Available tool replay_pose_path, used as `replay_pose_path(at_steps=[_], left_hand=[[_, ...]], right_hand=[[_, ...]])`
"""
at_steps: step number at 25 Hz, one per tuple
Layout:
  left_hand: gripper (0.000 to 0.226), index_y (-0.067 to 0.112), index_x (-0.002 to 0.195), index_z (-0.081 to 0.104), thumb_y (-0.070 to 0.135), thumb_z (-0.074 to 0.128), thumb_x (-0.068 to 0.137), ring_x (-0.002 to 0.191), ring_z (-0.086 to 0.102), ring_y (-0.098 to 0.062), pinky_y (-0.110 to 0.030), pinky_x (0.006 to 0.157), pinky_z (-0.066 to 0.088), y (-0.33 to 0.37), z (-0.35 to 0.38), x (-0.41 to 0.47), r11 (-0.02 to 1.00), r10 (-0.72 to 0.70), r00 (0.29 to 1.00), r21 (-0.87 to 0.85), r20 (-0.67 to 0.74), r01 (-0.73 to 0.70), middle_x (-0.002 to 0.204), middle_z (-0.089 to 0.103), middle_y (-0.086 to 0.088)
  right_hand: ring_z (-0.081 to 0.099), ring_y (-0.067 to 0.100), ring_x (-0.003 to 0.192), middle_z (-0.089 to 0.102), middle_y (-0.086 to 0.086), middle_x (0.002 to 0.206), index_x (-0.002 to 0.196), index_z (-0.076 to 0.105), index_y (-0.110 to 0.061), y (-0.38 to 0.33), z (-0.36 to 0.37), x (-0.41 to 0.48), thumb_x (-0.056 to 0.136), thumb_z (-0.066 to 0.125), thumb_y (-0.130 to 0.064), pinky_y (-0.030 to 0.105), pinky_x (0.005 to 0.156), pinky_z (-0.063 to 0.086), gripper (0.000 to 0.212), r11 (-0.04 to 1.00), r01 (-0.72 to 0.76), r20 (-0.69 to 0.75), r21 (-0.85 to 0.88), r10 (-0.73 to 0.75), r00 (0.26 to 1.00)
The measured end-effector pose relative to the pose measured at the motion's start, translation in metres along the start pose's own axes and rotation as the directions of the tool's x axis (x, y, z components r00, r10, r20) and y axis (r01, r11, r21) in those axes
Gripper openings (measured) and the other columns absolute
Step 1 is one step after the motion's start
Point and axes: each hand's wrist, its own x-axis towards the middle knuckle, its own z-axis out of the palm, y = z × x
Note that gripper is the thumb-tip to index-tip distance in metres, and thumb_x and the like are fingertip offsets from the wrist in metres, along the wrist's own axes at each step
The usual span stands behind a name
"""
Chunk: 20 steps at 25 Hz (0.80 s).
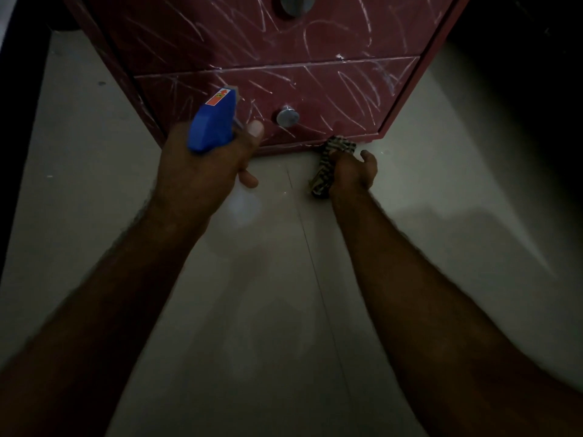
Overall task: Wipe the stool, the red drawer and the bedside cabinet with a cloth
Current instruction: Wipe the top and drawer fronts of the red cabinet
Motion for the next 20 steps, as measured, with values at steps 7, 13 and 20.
replay_pose_path(at_steps=[7,13,20], left_hand=[[0.024,0.019,0.081,0.058,0.034,0.071,0.094,0.061,0.070,-0.025,-0.050,0.076,0.062,-0.008,-0.008,0.006,0.999,0.002,1.000,-0.044,-0.024,-0.003,0.072,0.059,-0.009],[0.025,0.014,0.083,0.059,0.033,0.069,0.095,0.060,0.068,-0.021,-0.032,0.069,0.060,-0.012,-0.014,0.006,0.999,0.009,0.999,-0.043,-0.038,-0.011,0.074,0.059,-0.012],[0.029,0.009,0.084,0.059,0.033,0.071,0.094,0.058,0.067,-0.025,-0.034,0.066,0.060,-0.017,-0.021,0.002,0.998,0.012,0.999,-0.053,-0.051,-0.015,0.073,0.058,-0.015]], right_hand=[[0.067,0.017,0.093,0.059,-0.010,0.092,0.148,0.050,-0.021,0.005,0.001,0.001,0.082,0.082,-0.012,0.035,0.087,0.062,0.074,0.988,0.088,-0.056,-0.124,-0.095,0.994],[0.070,0.013,0.091,0.068,-0.011,0.093,0.148,0.052,-0.023,0.015,0.013,-0.009,0.084,0.083,-0.020,0.027,0.081,0.060,0.071,0.944,0.217,0.010,-0.250,-0.221,0.975],[0.063,0.010,0.082,0.055,-0.020,0.076,0.146,0.055,-0.019,0.008,0.016,-0.013,0.090,0.078,-0.019,0.023,0.074,0.051,0.061,0.916,0.279,-0.050,-0.288,-0.305,0.951]])
